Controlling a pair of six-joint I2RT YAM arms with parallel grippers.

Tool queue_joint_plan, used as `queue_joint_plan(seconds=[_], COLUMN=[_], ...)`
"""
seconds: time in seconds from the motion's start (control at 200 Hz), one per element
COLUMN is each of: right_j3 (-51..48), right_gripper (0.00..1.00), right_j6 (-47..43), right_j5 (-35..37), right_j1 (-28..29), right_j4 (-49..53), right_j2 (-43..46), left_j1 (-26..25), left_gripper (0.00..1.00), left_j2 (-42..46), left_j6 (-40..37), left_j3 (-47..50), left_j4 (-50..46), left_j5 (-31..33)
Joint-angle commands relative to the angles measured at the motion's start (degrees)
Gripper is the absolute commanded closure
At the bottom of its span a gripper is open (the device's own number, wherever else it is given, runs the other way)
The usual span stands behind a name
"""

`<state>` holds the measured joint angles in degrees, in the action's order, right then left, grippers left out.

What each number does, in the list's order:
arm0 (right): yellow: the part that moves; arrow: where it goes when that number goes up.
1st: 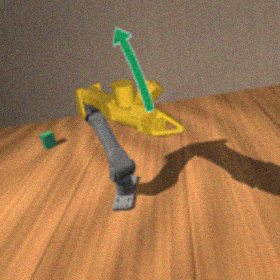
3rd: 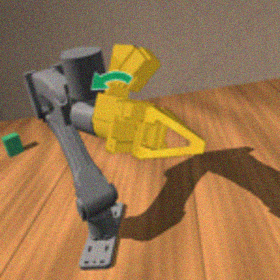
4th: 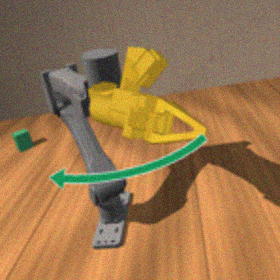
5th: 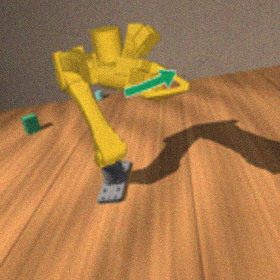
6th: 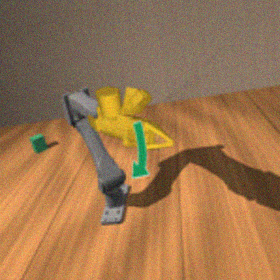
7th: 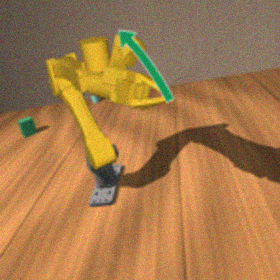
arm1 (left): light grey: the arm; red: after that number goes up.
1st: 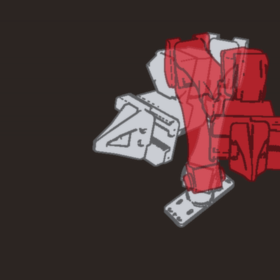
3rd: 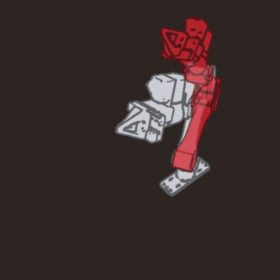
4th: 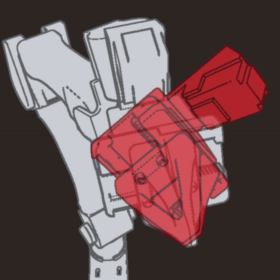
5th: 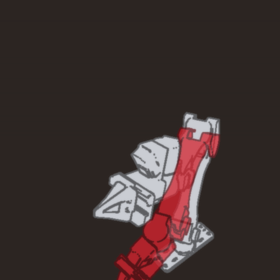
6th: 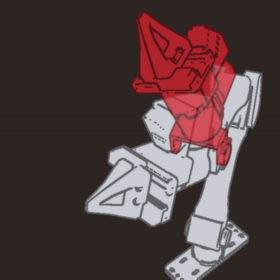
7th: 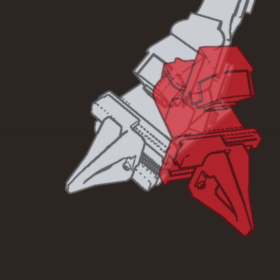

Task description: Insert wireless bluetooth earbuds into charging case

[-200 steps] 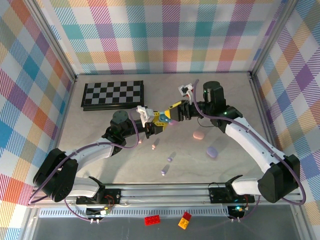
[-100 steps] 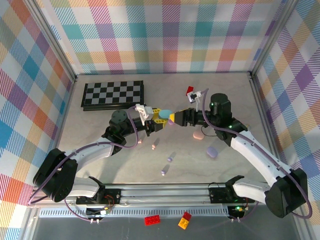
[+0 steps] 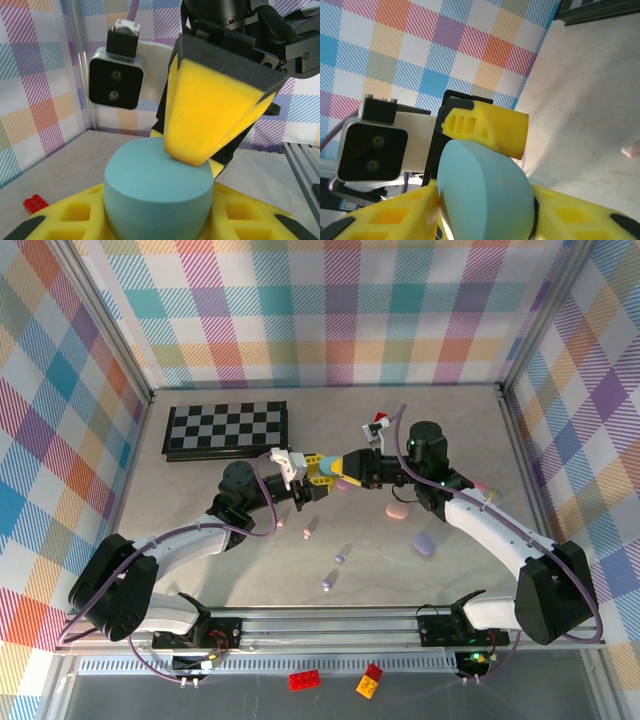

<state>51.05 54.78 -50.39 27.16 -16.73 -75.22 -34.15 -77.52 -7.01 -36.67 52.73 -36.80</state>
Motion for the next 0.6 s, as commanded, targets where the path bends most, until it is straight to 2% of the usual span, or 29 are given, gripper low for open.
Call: queue_joint_plan(seconds=[0.0,0.14,0.255,0.365,0.51,0.595], right_j3=[0.4,0.0,0.5,1.2,0.2,-1.1], right_gripper=[0.61,0.79,0.82,0.83,0.83,0.83], right_j6=[4.8,3.6,-1.1,-8.4,-13.1,-14.0], right_j5=[-2.0,-0.9,2.2,9.1,15.9,21.0], right_j1=[-0.3,-0.4,-0.4,-0.5,-2.2,-4.1], right_j4=[-6.2,-5.6,-0.7,7.5,12.0,12.7], right_j2=[-0.6,-0.6,0.4,2.1,1.4,0.1], left_j1=[-0.7,-0.7,-0.7,-0.6,-0.7,-0.7], left_gripper=[0.69,0.67,0.57,0.40,0.07,0.00], left_j2=[0.4,0.8,1.8,3.7,5.7,6.6], left_j6=[-2.0,-2.5,-3.5,-5.5,-6.2,-6.3], left_j3=[-1.3,-1.0,-0.6,-0.3,0.9,1.2], left_j4=[1.5,0.3,-2.3,-6.8,-10.9,-14.3], left_j5=[-1.1,-0.8,-0.1,1.2,4.0,5.5])
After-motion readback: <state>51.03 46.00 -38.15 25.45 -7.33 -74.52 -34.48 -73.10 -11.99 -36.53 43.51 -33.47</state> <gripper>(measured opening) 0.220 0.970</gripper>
